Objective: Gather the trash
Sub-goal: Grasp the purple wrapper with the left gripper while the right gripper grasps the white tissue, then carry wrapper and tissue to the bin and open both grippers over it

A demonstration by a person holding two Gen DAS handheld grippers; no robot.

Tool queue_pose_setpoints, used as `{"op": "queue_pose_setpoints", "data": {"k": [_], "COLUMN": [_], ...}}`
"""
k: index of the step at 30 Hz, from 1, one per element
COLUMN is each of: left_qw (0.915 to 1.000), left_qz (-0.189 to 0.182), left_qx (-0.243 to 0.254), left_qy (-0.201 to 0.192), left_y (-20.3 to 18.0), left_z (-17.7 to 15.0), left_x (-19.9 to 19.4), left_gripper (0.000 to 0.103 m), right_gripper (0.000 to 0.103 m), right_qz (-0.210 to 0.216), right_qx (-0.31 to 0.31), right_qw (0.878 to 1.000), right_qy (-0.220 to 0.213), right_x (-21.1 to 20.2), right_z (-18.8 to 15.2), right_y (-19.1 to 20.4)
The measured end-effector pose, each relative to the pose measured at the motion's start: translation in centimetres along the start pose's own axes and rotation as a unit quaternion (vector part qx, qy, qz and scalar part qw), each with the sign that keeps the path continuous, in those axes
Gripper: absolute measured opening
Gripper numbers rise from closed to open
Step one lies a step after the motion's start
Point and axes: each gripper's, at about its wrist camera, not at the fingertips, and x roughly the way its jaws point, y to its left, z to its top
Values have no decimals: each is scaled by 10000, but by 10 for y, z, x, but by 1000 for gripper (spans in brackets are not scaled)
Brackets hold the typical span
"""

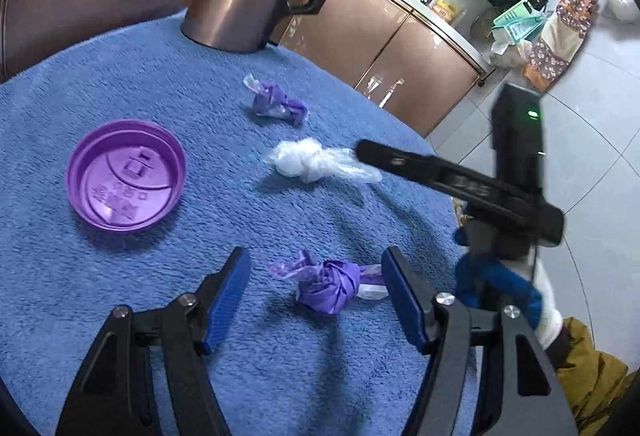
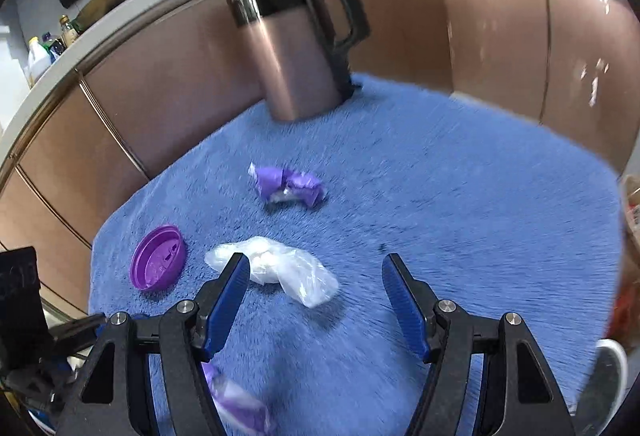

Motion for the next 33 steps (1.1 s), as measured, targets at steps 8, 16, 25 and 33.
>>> {"op": "queue_pose_setpoints", "data": {"k": [8,16,25,33], "left_qw": [9994,10000,9995,9967], "left_qz": [-178,-29,21,-313], "left_qx": [-170,-57,239,735], "left_qy": [258,49,-189,-174], "left_y": [2,-9,-39,-100], "left_z": [-4,-4,-5,12], "left_x": [19,1,-36,-44], "left_gripper": [28,7,6,6], "right_gripper": [38,12,12,12], "right_qz": [299,440,191,-1129], "right_qx": [-160,-225,-1,352], "right_qw": [9988,9987,9965,9797], "right_qy": [351,115,-817,-1617], "right_x": [30,3,-100,-220], "right_z": [-2,-12,-28,-78], "right_y": [6,11,-4,-50]}}
